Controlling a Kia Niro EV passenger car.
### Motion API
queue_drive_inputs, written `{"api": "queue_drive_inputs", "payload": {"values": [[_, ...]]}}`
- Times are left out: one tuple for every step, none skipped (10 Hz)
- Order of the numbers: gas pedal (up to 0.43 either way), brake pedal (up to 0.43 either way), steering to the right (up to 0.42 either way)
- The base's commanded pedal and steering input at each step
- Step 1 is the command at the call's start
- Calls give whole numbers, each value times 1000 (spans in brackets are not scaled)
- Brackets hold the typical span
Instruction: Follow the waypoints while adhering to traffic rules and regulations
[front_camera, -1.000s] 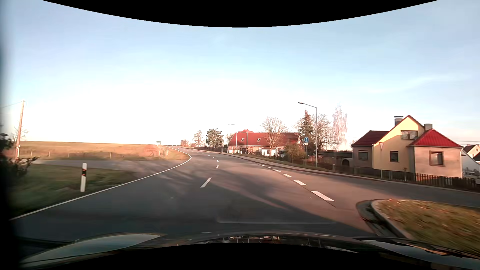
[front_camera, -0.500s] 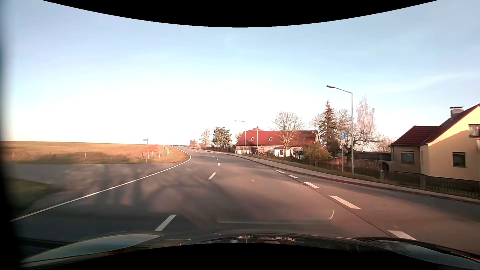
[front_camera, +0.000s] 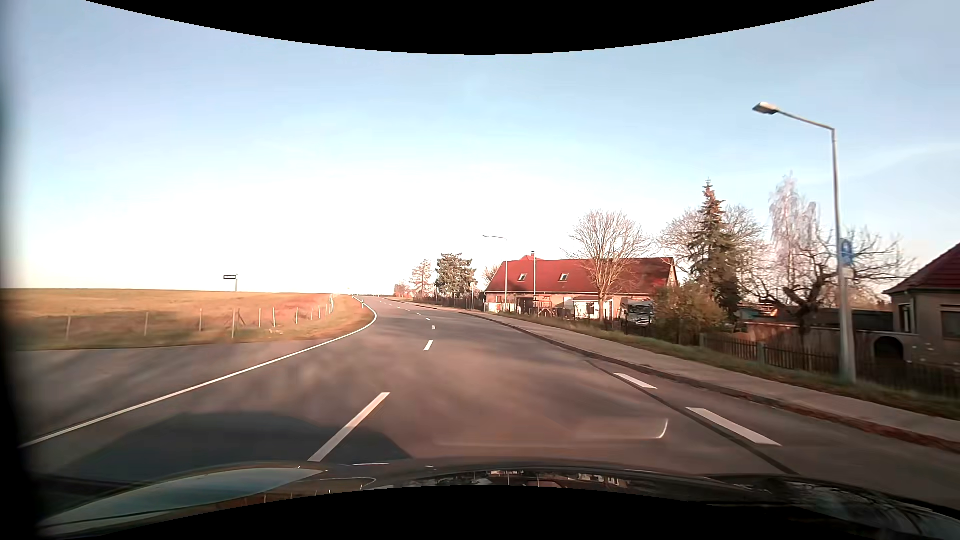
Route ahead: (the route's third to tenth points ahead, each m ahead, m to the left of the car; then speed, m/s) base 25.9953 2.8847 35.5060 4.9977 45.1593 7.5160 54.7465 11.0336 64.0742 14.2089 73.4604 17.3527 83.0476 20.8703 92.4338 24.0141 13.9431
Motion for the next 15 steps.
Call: {"api": "queue_drive_inputs", "payload": {"values": [[150, 0, -32], [150, 0, -35], [150, 0, -36], [150, 0, -37], [150, 0, -37], [150, 0, -37], [150, 0, -37], [150, 0, -37], [150, 0, -37], [150, 0, -36], [150, 0, -35], [150, 0, -35], [157, 0, -35], [157, 0, -35], [157, 0, -35]]}}
